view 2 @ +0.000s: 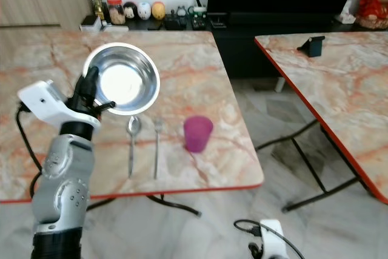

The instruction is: Setting the table

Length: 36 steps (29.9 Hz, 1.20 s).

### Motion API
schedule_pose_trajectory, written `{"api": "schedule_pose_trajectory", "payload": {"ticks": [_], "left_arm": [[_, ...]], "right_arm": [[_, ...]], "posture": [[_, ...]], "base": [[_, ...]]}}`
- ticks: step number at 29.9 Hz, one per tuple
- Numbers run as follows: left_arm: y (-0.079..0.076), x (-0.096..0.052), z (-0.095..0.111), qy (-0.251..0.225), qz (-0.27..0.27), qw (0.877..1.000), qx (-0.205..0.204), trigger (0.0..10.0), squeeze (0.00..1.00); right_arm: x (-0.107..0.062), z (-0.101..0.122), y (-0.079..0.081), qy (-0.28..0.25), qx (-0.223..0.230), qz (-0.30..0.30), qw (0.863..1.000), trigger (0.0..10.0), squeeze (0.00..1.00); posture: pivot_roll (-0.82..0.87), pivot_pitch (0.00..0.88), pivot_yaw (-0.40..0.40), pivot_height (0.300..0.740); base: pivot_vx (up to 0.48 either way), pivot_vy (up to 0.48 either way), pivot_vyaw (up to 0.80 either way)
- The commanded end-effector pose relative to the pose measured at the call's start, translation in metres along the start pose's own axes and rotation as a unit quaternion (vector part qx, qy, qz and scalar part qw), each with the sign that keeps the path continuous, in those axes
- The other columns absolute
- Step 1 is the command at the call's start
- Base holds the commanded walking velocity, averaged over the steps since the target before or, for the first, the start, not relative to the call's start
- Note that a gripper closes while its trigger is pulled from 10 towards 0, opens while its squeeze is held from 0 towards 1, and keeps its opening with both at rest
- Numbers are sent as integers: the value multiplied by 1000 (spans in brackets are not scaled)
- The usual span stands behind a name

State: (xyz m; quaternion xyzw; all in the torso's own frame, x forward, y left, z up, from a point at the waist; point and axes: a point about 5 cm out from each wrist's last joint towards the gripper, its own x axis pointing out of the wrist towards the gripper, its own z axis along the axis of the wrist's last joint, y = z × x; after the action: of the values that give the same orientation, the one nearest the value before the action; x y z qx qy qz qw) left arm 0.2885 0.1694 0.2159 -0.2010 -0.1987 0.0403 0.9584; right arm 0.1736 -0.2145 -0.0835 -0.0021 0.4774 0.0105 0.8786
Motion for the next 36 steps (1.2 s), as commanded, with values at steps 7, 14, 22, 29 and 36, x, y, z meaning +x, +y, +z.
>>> {"api": "schedule_pose_trajectory", "payload": {"ticks": [7,14,22,29,36], "left_arm": [[-10,4,3,-12,-19,1000,-14,10000,0],[-11,3,2,-9,-24,1000,-15,10000,0],[-13,5,2,-7,-28,999,-16,10000,0],[-12,4,3,-7,-27,1000,-14,10000,0],[-12,6,4,-7,-27,1000,-14,10000,0]], "right_arm": [[-1,1,-4,-4,0,-6,1000,10000,0],[-1,0,-3,-3,1,-4,1000,10000,0],[-1,1,-3,-4,4,-5,1000,10000,0],[0,2,-3,-6,5,-7,1000,10000,0],[0,4,-3,-7,-1,-7,1000,10000,0]], "posture": [[8,0,-24,707],[6,0,-18,707],[8,0,-18,707],[-1,0,-15,707],[-2,0,-16,707]], "base": [[0,-354,0],[0,-355,0],[0,-354,0],[0,-354,0],[0,-356,0]]}}
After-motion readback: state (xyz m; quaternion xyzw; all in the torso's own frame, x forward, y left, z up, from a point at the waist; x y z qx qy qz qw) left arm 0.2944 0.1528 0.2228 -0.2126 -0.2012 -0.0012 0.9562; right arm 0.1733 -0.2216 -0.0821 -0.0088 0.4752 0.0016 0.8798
